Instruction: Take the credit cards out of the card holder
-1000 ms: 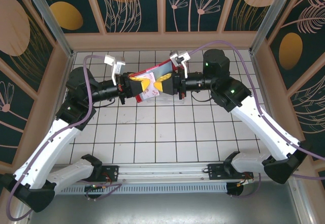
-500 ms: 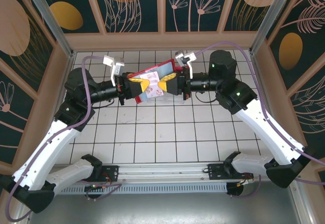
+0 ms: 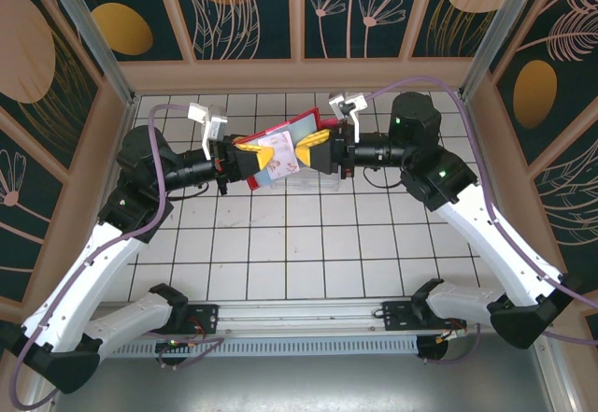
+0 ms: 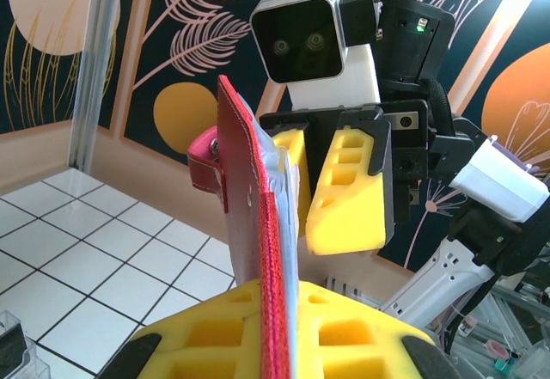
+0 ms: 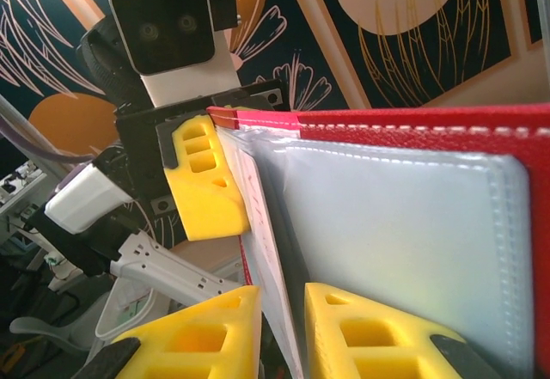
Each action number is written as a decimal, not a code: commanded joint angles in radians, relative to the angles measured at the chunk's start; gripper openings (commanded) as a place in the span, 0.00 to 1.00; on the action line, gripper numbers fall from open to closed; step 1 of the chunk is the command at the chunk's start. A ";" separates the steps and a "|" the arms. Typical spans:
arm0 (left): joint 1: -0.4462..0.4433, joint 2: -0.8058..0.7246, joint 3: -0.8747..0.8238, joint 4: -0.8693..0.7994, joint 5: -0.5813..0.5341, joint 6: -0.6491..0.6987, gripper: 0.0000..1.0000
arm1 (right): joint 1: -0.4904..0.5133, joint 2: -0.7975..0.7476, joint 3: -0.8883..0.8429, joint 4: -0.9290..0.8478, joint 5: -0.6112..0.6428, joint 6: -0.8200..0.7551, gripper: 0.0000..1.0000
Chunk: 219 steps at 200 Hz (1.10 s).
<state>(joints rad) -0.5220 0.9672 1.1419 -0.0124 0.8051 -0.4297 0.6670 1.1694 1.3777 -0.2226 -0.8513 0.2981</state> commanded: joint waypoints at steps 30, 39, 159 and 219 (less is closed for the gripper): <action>0.005 -0.012 0.018 0.037 0.032 -0.011 0.06 | 0.008 -0.009 -0.016 0.049 -0.028 0.003 0.23; 0.005 -0.009 0.018 0.047 0.035 -0.019 0.06 | 0.012 -0.006 -0.014 0.042 -0.021 -0.002 0.23; 0.006 0.019 0.018 0.066 0.046 -0.038 0.06 | 0.043 -0.020 -0.008 0.048 -0.003 -0.024 0.13; 0.006 0.025 0.013 0.051 0.048 -0.022 0.05 | 0.042 -0.043 -0.017 0.076 -0.001 -0.008 0.16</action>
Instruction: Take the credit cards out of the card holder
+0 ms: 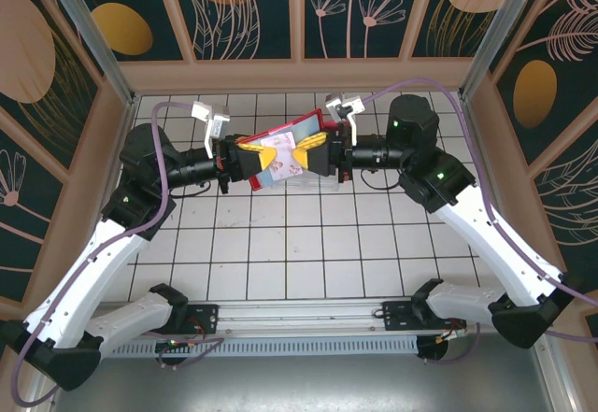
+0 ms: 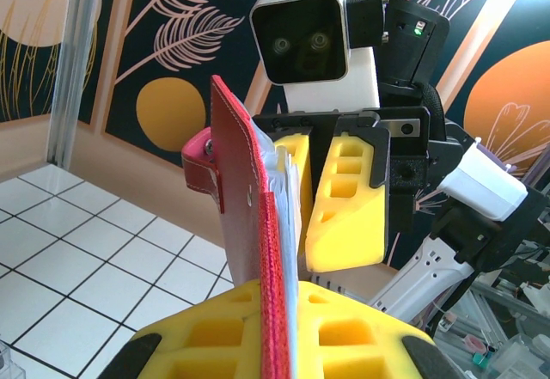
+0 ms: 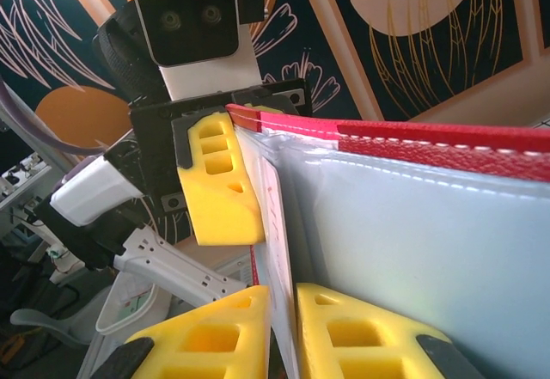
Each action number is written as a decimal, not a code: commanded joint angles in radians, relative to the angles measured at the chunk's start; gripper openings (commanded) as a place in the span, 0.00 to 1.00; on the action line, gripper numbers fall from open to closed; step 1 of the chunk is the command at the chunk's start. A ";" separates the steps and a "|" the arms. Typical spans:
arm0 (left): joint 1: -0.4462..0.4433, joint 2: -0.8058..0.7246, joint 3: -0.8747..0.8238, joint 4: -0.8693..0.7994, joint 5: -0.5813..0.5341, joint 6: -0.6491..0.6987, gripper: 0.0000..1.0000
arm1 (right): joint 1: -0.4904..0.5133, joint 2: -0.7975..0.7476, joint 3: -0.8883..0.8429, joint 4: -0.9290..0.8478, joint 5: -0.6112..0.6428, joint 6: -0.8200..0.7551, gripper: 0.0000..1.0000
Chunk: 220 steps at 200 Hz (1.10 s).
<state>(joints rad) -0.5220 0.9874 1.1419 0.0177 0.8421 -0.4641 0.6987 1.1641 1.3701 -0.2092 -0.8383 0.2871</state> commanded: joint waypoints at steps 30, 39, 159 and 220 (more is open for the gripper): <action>0.005 0.004 0.015 0.015 0.012 0.018 0.05 | 0.010 -0.045 -0.015 0.095 -0.033 0.023 0.15; 0.005 0.002 0.015 0.012 0.011 0.021 0.05 | 0.010 -0.047 -0.017 0.109 -0.044 0.033 0.15; 0.005 0.001 0.012 0.004 0.020 0.036 0.05 | 0.007 -0.062 -0.043 0.215 -0.107 0.113 0.10; 0.005 -0.010 0.010 0.002 0.024 0.033 0.05 | 0.001 -0.066 -0.050 0.221 -0.117 0.124 0.12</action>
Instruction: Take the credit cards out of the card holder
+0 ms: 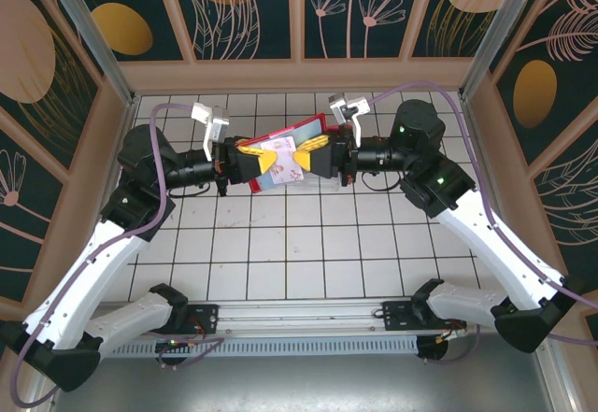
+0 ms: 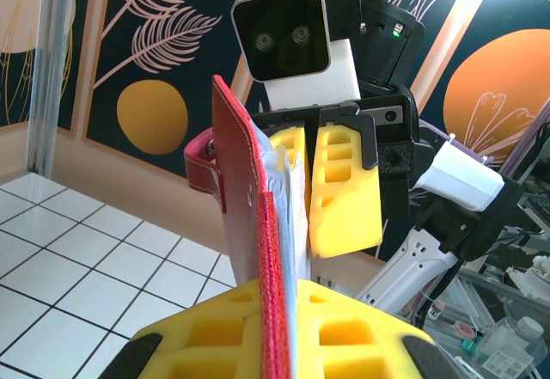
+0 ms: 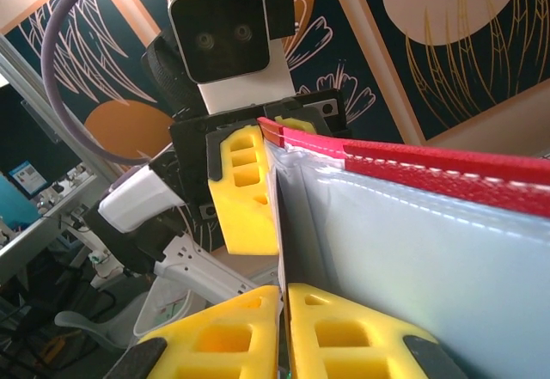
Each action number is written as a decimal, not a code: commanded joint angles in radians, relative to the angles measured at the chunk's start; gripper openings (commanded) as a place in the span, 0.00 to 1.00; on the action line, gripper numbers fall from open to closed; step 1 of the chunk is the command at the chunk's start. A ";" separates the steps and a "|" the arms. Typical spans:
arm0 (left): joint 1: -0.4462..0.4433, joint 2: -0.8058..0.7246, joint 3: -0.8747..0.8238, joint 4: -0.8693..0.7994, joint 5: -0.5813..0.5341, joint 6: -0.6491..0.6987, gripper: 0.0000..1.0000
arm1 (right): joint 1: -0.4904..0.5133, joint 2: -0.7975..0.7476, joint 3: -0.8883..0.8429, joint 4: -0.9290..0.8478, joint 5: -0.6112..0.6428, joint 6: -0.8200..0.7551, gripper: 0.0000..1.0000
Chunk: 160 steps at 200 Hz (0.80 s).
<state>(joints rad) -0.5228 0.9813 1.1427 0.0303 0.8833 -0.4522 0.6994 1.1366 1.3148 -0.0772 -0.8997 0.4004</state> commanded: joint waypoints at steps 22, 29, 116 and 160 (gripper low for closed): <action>0.006 -0.006 0.008 -0.008 -0.018 0.021 0.06 | 0.002 -0.038 0.002 0.092 -0.065 0.016 0.16; 0.006 -0.007 0.008 -0.007 -0.020 0.020 0.06 | 0.002 -0.038 0.001 0.097 -0.069 0.019 0.17; 0.007 -0.007 0.005 -0.008 -0.023 0.023 0.06 | 0.002 -0.062 -0.019 0.171 -0.093 0.061 0.09; 0.006 -0.010 0.004 -0.010 -0.024 0.022 0.06 | 0.001 -0.065 -0.025 0.209 -0.112 0.084 0.10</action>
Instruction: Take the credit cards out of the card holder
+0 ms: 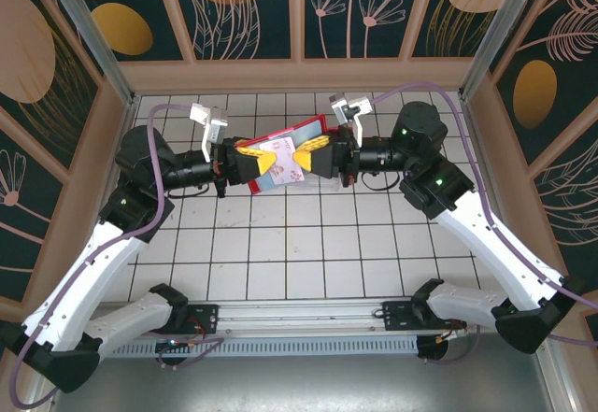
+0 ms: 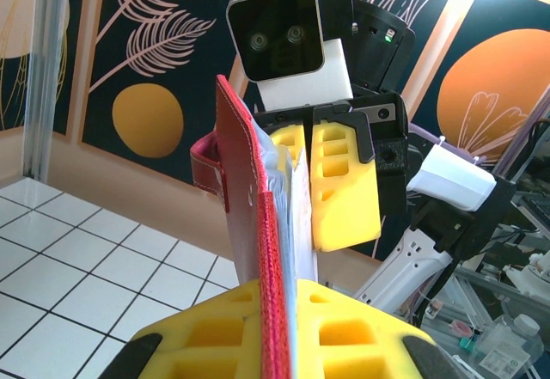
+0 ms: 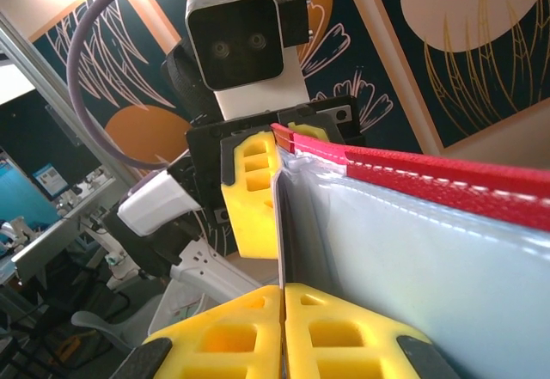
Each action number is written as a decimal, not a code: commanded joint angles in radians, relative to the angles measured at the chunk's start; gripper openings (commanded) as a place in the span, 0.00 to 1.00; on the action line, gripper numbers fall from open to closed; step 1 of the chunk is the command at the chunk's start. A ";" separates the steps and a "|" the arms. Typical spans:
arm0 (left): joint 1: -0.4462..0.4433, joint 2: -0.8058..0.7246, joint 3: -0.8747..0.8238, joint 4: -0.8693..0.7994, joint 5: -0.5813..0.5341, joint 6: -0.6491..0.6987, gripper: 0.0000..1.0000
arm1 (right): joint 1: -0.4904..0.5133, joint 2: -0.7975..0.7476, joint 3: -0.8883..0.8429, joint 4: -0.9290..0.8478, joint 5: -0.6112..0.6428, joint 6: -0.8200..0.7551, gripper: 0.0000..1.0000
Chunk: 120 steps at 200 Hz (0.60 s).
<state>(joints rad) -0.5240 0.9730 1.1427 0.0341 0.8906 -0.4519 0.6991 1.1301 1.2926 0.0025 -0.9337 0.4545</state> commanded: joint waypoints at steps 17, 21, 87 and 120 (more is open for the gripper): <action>0.007 -0.002 0.005 -0.014 -0.032 0.021 0.06 | 0.002 -0.062 -0.004 0.136 -0.082 0.032 0.11; 0.007 -0.002 0.004 -0.014 -0.032 0.021 0.06 | 0.002 -0.064 -0.004 0.136 -0.083 0.033 0.11; 0.007 0.000 0.009 -0.007 -0.028 0.014 0.06 | 0.002 -0.056 0.006 0.089 -0.050 0.007 0.05; 0.008 -0.001 0.009 -0.003 -0.024 0.007 0.06 | 0.002 -0.045 0.021 0.015 -0.005 -0.036 0.15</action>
<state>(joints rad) -0.5240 0.9649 1.1427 0.0364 0.9012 -0.4522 0.6975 1.1152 1.2800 0.0193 -0.9314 0.4580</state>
